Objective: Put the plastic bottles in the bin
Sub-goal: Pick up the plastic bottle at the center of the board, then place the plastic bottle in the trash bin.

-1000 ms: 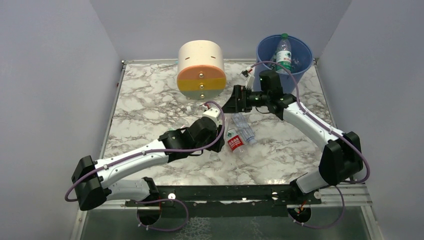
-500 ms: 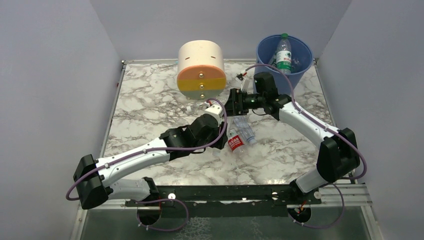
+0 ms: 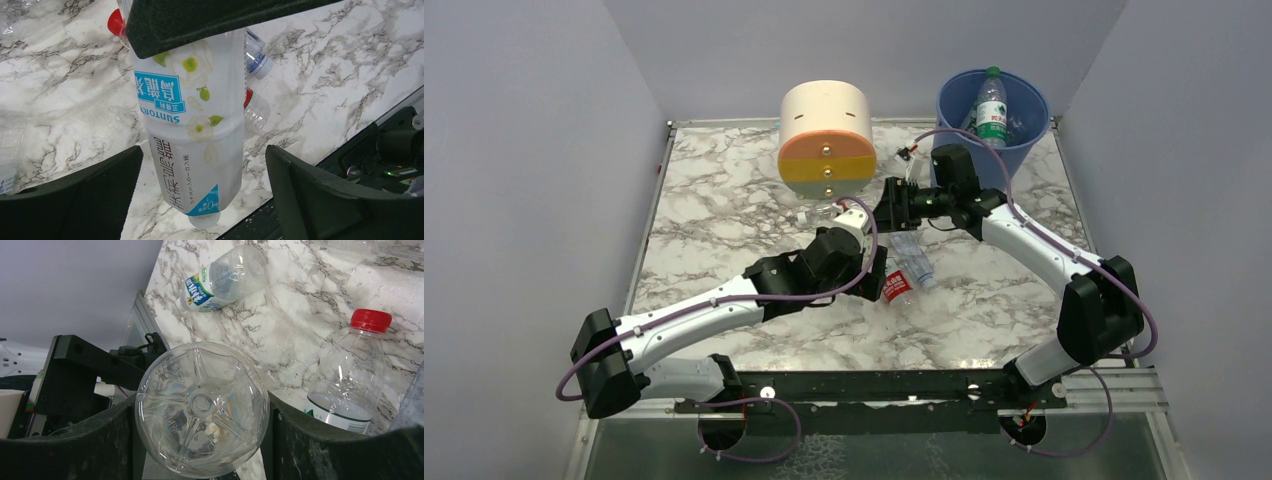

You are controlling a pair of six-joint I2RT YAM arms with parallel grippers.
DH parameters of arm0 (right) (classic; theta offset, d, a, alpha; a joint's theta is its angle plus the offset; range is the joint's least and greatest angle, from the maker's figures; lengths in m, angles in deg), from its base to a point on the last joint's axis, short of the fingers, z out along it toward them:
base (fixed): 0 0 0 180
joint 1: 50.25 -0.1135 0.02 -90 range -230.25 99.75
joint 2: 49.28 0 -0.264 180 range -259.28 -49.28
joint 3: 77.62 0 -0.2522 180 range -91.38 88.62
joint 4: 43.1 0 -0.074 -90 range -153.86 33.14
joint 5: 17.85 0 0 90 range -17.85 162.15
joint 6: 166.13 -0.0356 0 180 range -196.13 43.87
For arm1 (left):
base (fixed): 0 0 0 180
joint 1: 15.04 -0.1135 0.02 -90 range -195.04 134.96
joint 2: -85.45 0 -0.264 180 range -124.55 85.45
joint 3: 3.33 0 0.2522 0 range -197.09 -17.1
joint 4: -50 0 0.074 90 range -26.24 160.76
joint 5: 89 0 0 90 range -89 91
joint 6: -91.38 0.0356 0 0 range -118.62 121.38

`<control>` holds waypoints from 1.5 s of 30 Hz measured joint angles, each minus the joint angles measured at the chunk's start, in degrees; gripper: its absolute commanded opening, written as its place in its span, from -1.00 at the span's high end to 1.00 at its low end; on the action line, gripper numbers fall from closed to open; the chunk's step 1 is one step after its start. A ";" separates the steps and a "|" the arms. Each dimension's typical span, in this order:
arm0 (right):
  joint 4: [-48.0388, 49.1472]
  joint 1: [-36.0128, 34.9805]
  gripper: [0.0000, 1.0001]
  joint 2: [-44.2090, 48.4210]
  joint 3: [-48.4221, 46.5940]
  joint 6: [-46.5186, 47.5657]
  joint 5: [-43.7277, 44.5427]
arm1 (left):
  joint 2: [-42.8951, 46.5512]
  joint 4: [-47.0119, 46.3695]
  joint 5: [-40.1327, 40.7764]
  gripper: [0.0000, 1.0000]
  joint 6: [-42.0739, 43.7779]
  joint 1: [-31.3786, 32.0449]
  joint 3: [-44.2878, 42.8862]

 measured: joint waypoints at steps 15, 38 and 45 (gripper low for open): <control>-2.21 0.00 -0.28 -0.17 -5.42 1.77 5.60 | 8.17 0.20 2.01 -0.98 -0.44 0.00 -0.31; -9.79 19.61 -0.29 -5.05 -35.15 4.48 16.94 | 14.58 1.36 4.74 -0.98 -1.57 0.00 -0.13; -6.43 25.53 -0.29 -5.03 -38.95 1.57 21.05 | 14.58 1.84 4.72 -0.98 -1.57 0.00 0.09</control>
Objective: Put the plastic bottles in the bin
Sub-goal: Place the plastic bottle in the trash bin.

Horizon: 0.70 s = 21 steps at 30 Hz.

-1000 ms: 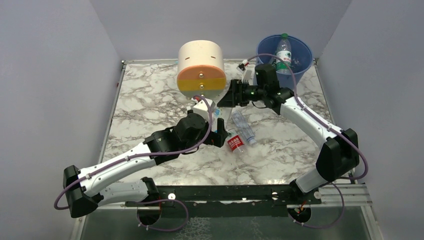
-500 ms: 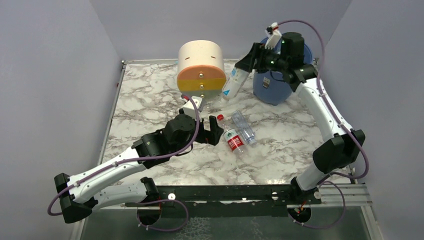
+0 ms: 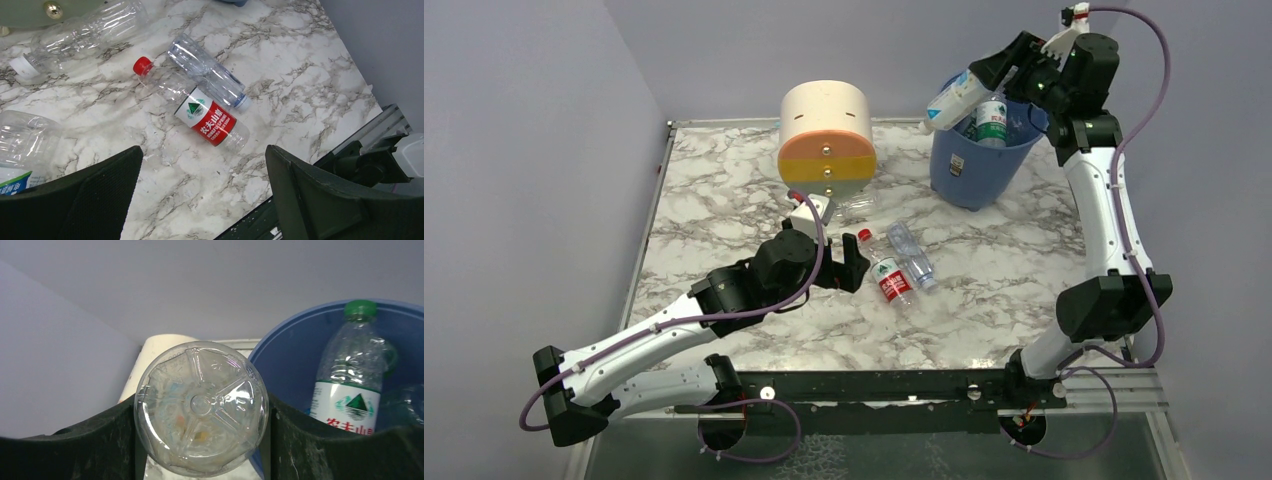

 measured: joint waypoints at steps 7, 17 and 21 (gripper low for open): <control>4.44 1.88 -0.29 0.04 0.24 -1.68 6.73 | -0.02 0.42 0.00 -0.98 0.00 0.00 0.07; 13.88 1.88 -0.29 1.25 6.05 -2.03 17.73 | -0.81 0.44 0.00 -0.98 0.00 0.00 0.07; 17.55 1.88 -0.29 1.49 8.48 -1.99 21.29 | -0.90 0.50 0.00 -0.98 0.00 0.00 0.07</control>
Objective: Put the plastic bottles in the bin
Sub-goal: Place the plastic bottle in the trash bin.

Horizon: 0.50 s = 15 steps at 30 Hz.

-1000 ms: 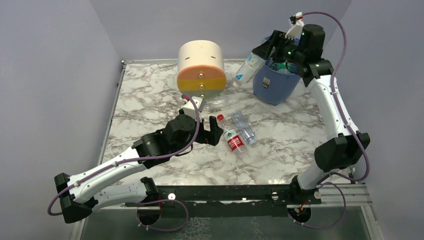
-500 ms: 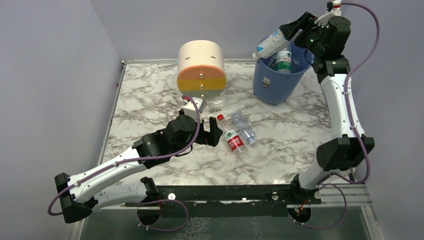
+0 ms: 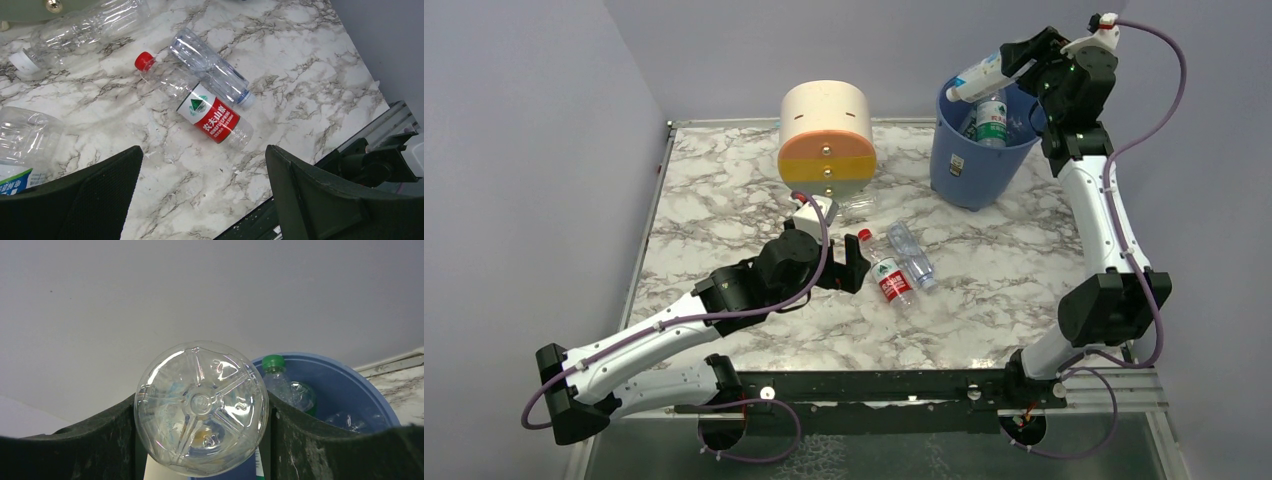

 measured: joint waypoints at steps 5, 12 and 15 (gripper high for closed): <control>2.23 0.00 -0.29 0.33 2.21 0.20 2.03 | 0.00 0.07 0.00 -0.98 -0.07 0.00 0.07; 3.50 0.00 -0.37 0.33 4.42 0.94 3.02 | -0.28 0.31 0.00 -0.98 -0.17 0.00 0.17; 3.58 0.00 -0.38 0.33 4.48 1.11 3.02 | -0.76 0.28 -0.02 -0.98 -0.20 0.00 0.20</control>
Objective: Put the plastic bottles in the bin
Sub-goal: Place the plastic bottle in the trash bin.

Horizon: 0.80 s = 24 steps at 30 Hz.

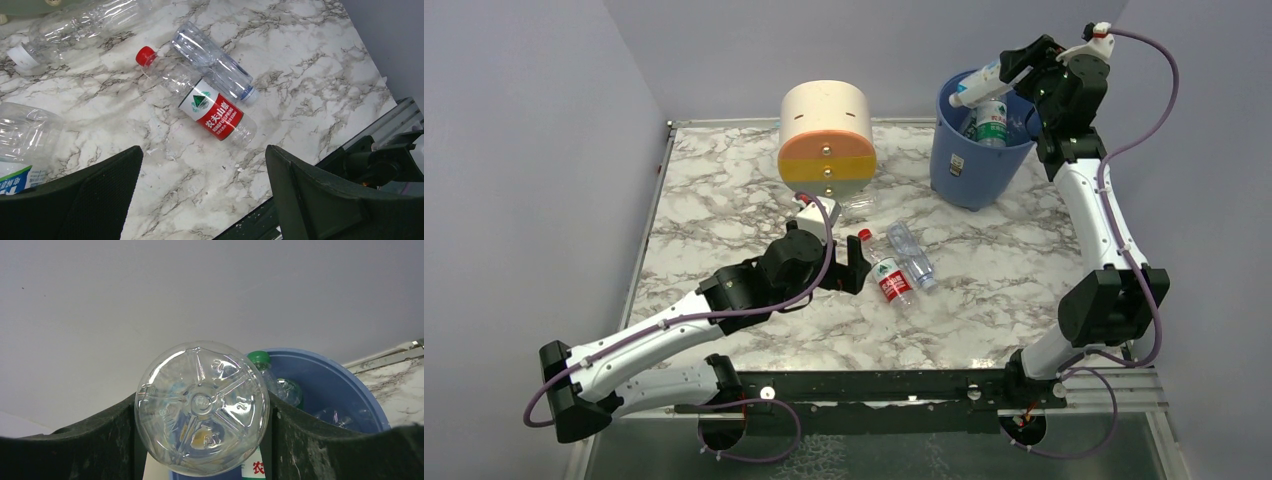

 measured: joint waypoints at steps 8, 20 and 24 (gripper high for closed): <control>1.25 0.00 -0.43 -2.19 -0.02 0.50 -0.04 | -0.57 0.02 0.00 -0.98 0.00 0.00 0.02; -0.11 -1.84 -0.87 -6.91 -1.14 3.65 -0.66 | -1.49 0.00 -0.02 -0.98 -0.07 0.00 0.02; -0.17 -2.80 -0.89 -6.34 -1.14 4.83 -1.84 | -2.47 -0.02 -0.02 -0.98 -0.04 0.00 0.02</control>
